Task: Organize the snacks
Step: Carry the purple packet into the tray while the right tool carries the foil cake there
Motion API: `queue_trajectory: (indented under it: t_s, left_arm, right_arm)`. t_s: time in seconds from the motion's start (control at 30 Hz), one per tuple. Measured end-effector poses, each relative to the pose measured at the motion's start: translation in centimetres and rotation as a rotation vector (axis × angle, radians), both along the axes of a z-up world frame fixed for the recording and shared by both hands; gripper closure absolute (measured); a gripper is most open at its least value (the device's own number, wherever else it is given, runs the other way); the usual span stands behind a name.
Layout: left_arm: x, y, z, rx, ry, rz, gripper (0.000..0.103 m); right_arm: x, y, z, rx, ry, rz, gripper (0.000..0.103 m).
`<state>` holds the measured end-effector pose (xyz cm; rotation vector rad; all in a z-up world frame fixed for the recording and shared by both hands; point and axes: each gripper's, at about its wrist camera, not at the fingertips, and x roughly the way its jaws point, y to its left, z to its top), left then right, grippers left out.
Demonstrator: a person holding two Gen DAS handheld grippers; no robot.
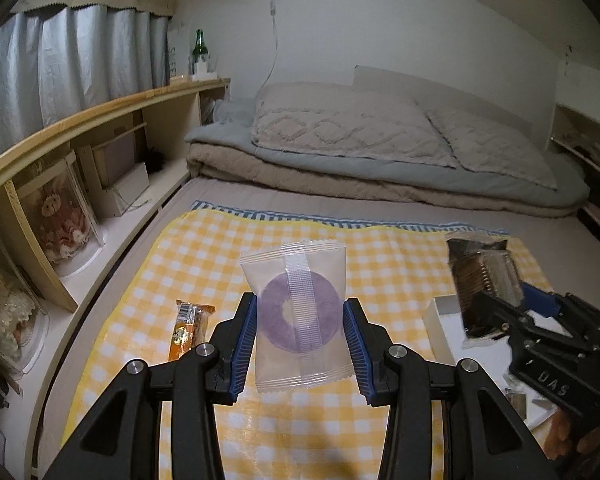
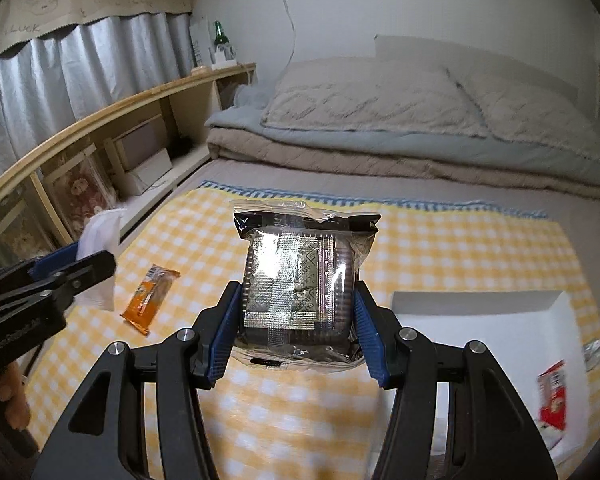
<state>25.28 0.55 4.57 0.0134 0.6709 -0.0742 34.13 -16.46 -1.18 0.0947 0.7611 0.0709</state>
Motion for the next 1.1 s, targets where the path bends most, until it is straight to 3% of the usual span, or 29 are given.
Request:
queue_trajectory:
  t_s: [0.37, 0.7, 1.1]
  left_arm:
    - [-0.6, -5.2, 0.3, 0.021, 0.006, -0.047, 0.061]
    - [0.3, -10.0, 0.3, -0.034, 0.003, -0.116, 0.061]
    - [5.0, -16.9, -3.0, -0.044, 0.083, -0.198, 0.061]
  right_arm:
    - [-2.1, -4.9, 1.7, -0.047, -0.043, -0.050, 0.048]
    - [-4.4, -11.1, 1.7, -0.079, -0.035, -0.131, 0.048]
    - [-5.6, -16.6, 0.1, -0.103, 0.016, -0.205, 0.048]
